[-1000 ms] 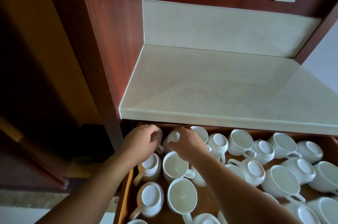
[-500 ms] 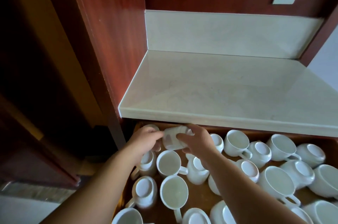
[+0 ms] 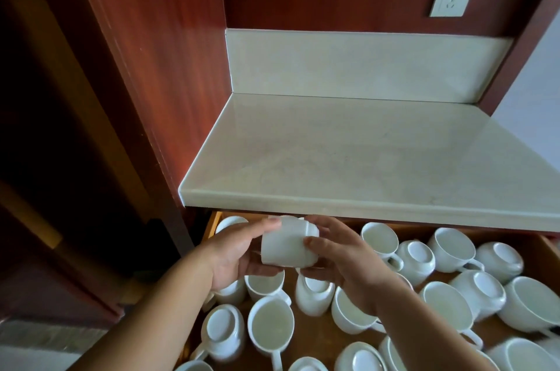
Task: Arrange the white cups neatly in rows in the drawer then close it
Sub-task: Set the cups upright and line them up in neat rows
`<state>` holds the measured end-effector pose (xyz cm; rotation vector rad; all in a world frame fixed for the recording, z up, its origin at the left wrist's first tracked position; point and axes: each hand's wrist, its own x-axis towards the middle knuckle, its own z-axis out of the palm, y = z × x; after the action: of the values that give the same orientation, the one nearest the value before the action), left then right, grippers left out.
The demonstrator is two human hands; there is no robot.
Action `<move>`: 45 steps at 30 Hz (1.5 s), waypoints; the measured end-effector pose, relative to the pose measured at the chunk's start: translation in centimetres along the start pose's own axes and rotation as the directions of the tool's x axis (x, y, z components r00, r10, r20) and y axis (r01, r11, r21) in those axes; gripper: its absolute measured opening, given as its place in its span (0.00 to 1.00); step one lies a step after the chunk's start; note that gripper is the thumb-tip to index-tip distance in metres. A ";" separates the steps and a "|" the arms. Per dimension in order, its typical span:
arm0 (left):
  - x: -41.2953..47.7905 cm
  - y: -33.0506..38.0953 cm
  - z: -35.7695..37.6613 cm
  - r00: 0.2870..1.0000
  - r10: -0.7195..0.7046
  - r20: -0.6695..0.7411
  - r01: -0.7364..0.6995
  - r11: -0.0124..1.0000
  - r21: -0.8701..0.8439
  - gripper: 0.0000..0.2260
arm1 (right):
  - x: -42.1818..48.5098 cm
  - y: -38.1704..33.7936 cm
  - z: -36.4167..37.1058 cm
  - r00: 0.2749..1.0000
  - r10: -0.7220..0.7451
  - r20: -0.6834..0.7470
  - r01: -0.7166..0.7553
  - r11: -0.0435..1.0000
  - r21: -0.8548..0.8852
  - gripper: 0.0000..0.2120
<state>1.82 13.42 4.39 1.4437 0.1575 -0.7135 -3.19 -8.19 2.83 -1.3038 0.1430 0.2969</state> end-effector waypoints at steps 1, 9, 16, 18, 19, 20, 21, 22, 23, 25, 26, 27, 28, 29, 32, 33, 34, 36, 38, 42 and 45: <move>-0.1 0.1 -0.1 0.999 0.036 0.028 -0.037 0.998 0.045 0.14 | -0.2 -0.6 -0.4 1.000 -0.013 -0.001 0.013 0.997 -0.071 0.20; -0.3 1.0 0.2 0.935 0.107 0.338 -0.280 0.809 0.517 0.23 | 0.0 -3.9 -0.8 0.965 0.022 0.263 0.169 0.715 -0.678 0.28; 0.3 0.6 -0.3 0.929 0.193 0.315 -0.358 0.679 0.641 0.28 | 1.2 -4.7 0.9 0.952 0.066 0.300 0.240 0.452 -0.859 0.24; 0.4 0.4 -0.8 0.921 0.216 0.323 -0.381 0.666 0.642 0.29 | 1.4 -4.6 1.4 0.950 0.061 0.305 0.252 0.424 -0.870 0.23; 0.4 0.2 -1.0 0.920 0.227 0.321 -0.388 0.657 0.646 0.30 | 1.5 -4.6 1.6 0.952 0.057 0.302 0.253 0.415 -0.874 0.22; 0.5 0.1 -1.3 0.919 0.240 0.314 -0.392 0.649 0.652 0.31 | 1.6 -4.6 1.9 0.954 0.056 0.295 0.248 0.407 -0.879 0.22; 0.5 0.0 -1.7 0.918 0.252 0.306 -0.395 0.643 0.656 0.32 | 1.7 -4.5 2.1 0.956 0.054 0.288 0.242 0.406 -0.881 0.21; 0.6 -0.1 -2.0 0.918 0.263 0.298 -0.397 0.647 0.651 0.33 | 1.7 -4.4 2.2 0.957 0.054 0.286 0.240 0.407 -0.881 0.20; 0.6 -0.2 -2.3 0.916 0.274 0.293 -0.401 0.663 0.633 0.34 | 1.8 -4.3 2.3 0.959 0.045 0.279 0.238 0.404 -0.883 0.20; 0.6 -0.3 -2.9 0.910 0.302 0.285 -0.414 0.712 0.567 0.35 | 1.9 -3.8 2.2 0.977 0.007 0.213 0.194 0.376 -0.906 0.22; 0.7 -0.3 -3.4 0.908 0.320 0.271 -0.419 0.718 0.556 0.35 | 1.9 -3.3 2.1 0.988 -0.026 0.154 0.153 0.357 -0.921 0.27; 0.9 -0.3 -4.0 0.905 0.347 0.246 -0.424 0.694 0.582 0.34 | 1.9 -2.7 2.1 0.994 -0.066 0.087 0.105 0.345 -0.933 0.32; 1.3 -0.5 -4.9 0.901 0.382 0.206 -0.418 0.638 0.646 0.32 | 1.8 -1.9 2.1 0.994 -0.109 0.028 0.065 0.348 -0.935 0.37; 1.8 -0.9 -5.9 0.895 0.416 0.158 -0.388 0.555 0.736 0.30 | 1.8 -1.1 2.3 0.987 -0.161 -0.021 0.041 0.369 -0.928 0.40; 3.3 -2.1 -8.8 0.860 0.498 0.111 -0.268 0.257 0.929 0.24 | 1.9 1.2 3.3 0.942 -0.314 -0.118 0.035 0.443 -0.896 0.40; 3.7 -2.5 -9.4 0.856 0.500 0.129 -0.256 0.195 0.947 0.24 | 2.1 1.8 3.6 0.927 -0.346 -0.146 0.032 0.461 -0.887 0.40; 4.0 -2.8 -9.8 0.855 0.497 0.150 -0.252 0.146 0.957 0.24 | 2.3 2.4 3.9 0.915 -0.366 -0.169 0.026 0.470 -0.882 0.41; 4.5 -3.0 -10.0 0.845 0.496 0.198 -0.252 0.043 0.967 0.21 | 2.8 3.5 4.6 0.896 -0.402 -0.188 0.020 0.460 -0.887 0.41; 5.2 -2.9 -10.3 0.828 0.501 0.251 -0.269 -0.038 0.962 0.18 | 3.4 4.3 5.2 0.882 -0.434 -0.183 0.036 0.449 -0.893 0.41; 6.7 -3.6 -10.3 0.830 0.477 0.290 -0.277 -0.098 0.956 0.14 | 4.7 5.6 5.9 0.864 -0.470 -0.180 0.049 0.435 -0.899 0.41; 7.8 -4.4 -10.4 0.838 0.469 0.279 -0.259 -0.108 0.960 0.13 | 5.4 6.6 6.0 0.866 -0.465 -0.183 0.047 0.439 -0.897 0.43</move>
<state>8.85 20.58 -4.92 2.8178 -0.8866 -0.0657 -0.39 -0.11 -3.17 -2.4179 0.1368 -0.2591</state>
